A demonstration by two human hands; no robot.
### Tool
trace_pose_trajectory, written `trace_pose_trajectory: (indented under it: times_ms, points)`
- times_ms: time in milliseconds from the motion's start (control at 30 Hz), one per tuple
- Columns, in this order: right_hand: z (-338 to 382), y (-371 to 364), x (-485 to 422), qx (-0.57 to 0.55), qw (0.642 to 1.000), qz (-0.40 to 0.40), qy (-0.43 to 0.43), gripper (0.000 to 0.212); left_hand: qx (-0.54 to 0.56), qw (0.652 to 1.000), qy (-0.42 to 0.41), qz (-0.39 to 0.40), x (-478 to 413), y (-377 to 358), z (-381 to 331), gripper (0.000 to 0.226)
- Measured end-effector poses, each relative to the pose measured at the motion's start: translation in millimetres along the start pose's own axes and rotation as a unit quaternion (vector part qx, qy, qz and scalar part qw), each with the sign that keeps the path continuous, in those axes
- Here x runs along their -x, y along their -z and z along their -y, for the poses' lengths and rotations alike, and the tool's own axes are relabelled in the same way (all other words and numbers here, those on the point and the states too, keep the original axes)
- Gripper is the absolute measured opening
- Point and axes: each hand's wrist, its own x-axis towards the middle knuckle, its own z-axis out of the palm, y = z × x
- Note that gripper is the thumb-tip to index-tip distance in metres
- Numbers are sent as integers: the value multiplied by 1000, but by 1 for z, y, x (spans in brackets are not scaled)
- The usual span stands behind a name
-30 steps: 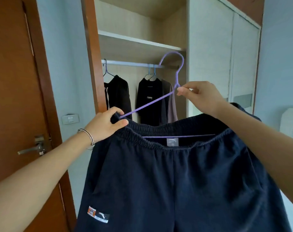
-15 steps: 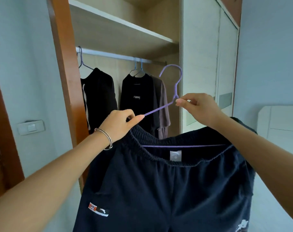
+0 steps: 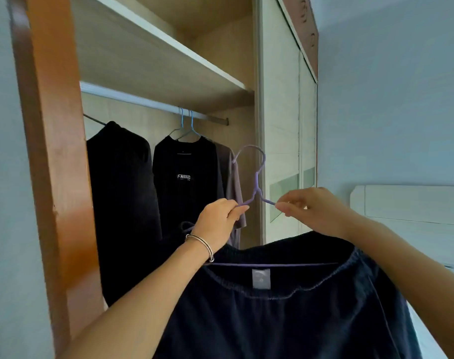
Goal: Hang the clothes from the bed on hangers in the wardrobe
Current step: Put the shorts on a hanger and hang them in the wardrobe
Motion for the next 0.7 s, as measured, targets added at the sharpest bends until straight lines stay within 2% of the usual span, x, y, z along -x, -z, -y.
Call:
trace_pose_trajectory:
  times_ms: [100, 167, 200, 267, 367, 500, 600, 667, 700]
  points:
    - [-36, 3, -3, 109, 991, 12, -76, 49, 2, 999, 21, -30, -20, -13, 30, 39]
    - [-59, -4, -6, 100, 989, 30, -102, 65, -2, 999, 38, -35, -35, -23, 49, 40]
    - [-66, -11, -10, 75, 992, 34, -99, 65, -3, 998, 47, -35, -43, -29, 59, 39]
    - [-78, -27, -25, 13, 997, 33, -74, 57, -3, 998, 60, -37, -59, -42, 80, 35]
    - [-92, -41, -65, -89, 993, 71, -43, 57, -14, 995, 79, -58, -90, -57, 115, 32]
    - [-114, -67, -134, -232, 964, 132, 14, 39, -63, 987, 110, -101, -141, -59, 166, 34]
    - [-120, -81, -197, -300, 947, 118, 23, 28, -92, 979, 153, -102, -177, -51, 200, 40]
    - [-118, -84, -240, -302, 948, 88, 49, 25, -191, 961, 187, -75, -196, -39, 217, 43]
    - [-116, -83, -258, -296, 950, 79, 63, 25, -271, 939, 207, -53, -203, -31, 225, 44]
